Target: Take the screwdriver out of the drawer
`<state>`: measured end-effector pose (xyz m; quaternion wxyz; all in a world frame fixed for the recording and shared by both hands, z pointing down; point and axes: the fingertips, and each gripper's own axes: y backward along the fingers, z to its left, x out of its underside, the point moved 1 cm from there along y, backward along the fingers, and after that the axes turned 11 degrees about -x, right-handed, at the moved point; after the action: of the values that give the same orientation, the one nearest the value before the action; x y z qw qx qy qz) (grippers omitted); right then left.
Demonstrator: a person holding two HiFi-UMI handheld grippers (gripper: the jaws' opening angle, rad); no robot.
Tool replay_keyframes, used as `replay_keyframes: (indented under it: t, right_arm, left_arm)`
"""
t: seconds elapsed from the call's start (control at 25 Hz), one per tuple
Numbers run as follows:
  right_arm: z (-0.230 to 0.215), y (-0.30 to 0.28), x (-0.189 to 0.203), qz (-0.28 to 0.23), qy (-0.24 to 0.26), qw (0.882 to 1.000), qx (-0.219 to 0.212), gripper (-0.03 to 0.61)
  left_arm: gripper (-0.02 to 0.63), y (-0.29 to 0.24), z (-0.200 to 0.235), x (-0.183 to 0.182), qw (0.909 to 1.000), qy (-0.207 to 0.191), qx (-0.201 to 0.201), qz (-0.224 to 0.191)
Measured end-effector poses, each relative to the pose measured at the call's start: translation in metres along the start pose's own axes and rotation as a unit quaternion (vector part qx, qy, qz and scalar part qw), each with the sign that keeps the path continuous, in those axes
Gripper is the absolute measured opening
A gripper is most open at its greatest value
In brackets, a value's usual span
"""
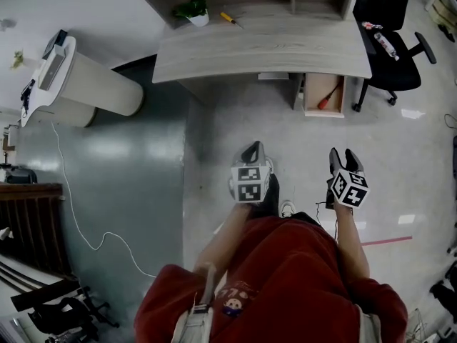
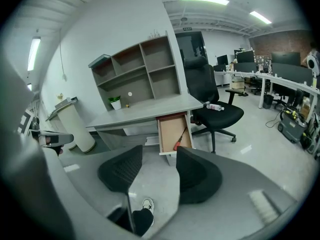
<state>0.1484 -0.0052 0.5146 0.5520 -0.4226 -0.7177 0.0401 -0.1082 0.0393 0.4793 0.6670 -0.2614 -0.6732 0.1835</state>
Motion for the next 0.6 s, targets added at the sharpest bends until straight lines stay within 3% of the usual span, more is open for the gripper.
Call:
replay_keyframes:
  t: [0.6]
  right_arm:
    - [0.043,-0.124,-0.076,0.005,-0.010,1.000,0.021,0.196]
  left_arm:
    - [-0.002,-0.106,0.084,-0.076,0.9992,-0.011,0.038,0.006]
